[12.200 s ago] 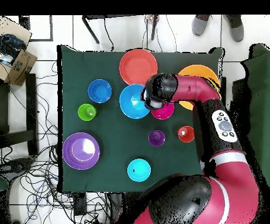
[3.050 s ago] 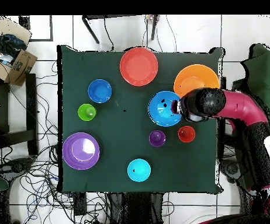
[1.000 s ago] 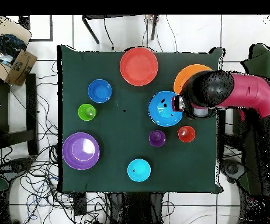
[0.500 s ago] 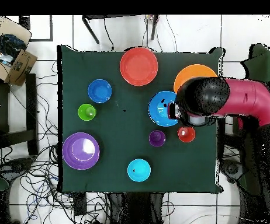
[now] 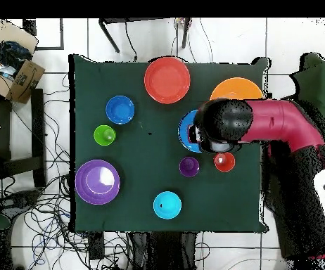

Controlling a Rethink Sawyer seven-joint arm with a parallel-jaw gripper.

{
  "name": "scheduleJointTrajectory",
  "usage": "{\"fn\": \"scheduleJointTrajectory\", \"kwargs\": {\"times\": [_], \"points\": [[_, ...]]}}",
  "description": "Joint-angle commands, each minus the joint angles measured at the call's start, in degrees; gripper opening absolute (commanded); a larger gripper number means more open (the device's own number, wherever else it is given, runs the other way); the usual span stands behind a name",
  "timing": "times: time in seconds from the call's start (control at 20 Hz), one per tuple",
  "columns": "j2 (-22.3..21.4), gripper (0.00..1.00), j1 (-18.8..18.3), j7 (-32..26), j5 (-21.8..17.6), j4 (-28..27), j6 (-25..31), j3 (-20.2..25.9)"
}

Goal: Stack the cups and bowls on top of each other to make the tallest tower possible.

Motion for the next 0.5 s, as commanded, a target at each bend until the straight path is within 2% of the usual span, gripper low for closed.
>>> {"fn": "scheduleJointTrajectory", "kwargs": {"times": [0.05,0.5], "points": [[1.4,1.0,4.6,9.1,-1.7,6.9,-8.0,-4.4],[2.8,1.0,8.6,10.8,-1.1,7.2,-12.6,-8.4]]}}
